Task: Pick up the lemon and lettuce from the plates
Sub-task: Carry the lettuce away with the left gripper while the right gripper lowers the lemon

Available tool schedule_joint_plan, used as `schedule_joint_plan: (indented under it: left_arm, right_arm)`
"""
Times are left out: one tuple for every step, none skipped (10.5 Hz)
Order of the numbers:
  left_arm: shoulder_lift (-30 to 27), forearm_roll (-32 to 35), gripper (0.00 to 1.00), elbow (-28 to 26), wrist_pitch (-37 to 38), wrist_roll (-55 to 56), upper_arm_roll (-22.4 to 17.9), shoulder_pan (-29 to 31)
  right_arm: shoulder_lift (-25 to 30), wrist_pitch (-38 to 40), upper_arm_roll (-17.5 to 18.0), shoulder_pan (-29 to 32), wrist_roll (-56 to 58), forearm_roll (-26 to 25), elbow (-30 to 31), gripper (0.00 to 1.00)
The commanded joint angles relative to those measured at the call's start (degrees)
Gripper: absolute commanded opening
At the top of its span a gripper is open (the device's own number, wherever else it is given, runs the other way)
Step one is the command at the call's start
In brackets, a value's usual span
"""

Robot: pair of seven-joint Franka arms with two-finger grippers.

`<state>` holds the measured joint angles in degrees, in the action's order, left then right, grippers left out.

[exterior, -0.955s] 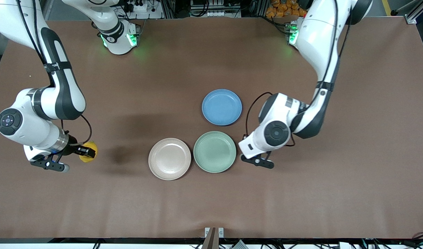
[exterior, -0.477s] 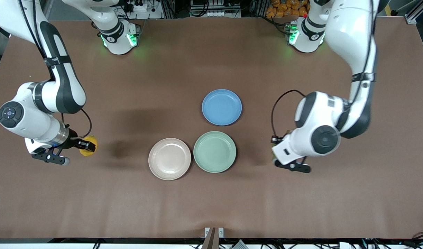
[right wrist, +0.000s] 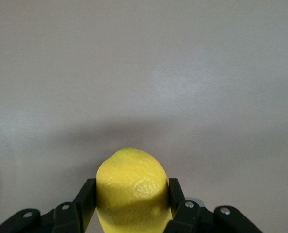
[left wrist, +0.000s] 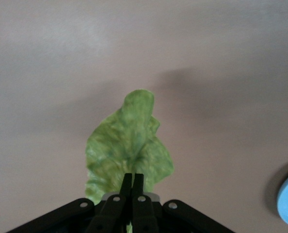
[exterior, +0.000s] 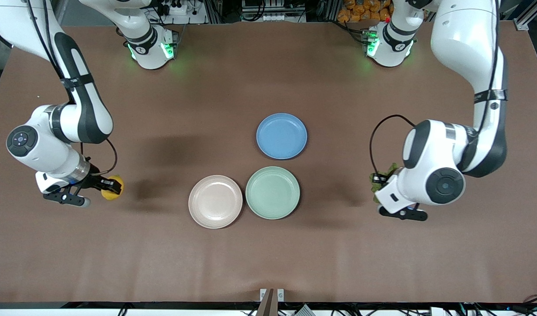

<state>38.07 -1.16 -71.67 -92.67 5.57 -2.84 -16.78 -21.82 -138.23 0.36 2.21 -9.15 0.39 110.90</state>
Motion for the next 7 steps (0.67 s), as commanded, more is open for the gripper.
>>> schedule_joint_plan:
  left_arm:
    - [-0.8,1.5,0.00,-2.2,1.3,-1.7,0.1,2.8]
    - [-0.5,1.5,0.00,-3.1,1.3,-2.1,0.1,3.4]
    - [-0.3,1.4,0.00,-3.5,1.3,-3.4,0.1,3.7]
    - [0.3,1.4,0.00,-3.7,1.2,-3.6,0.1,3.7]
    - [0.9,1.4,0.00,-3.8,1.2,-4.0,0.1,3.9]
    - [1.7,1.4,0.00,-3.8,0.8,-4.2,0.1,4.2]
    - [2.4,1.4,0.00,-3.8,0.4,-4.3,0.1,4.5]
  right_arm:
    - [-0.5,-2.6,0.8,3.1,3.7,-0.3,1.0,0.00]
    - [-0.9,-3.8,0.8,3.5,3.8,-0.3,1.2,0.00]
    - [-1.4,-6.5,0.8,3.9,3.8,-0.3,2.5,0.01]
    - [-1.6,-10.2,0.8,4.3,3.8,-0.3,4.2,0.02]
    - [-1.9,-12.7,0.8,4.3,3.8,-0.3,5.4,0.13]
    - [-1.9,-12.9,0.8,4.3,3.7,-0.3,5.4,0.42]
    - [-2.0,-12.9,0.8,4.3,3.6,-0.3,5.3,0.99]
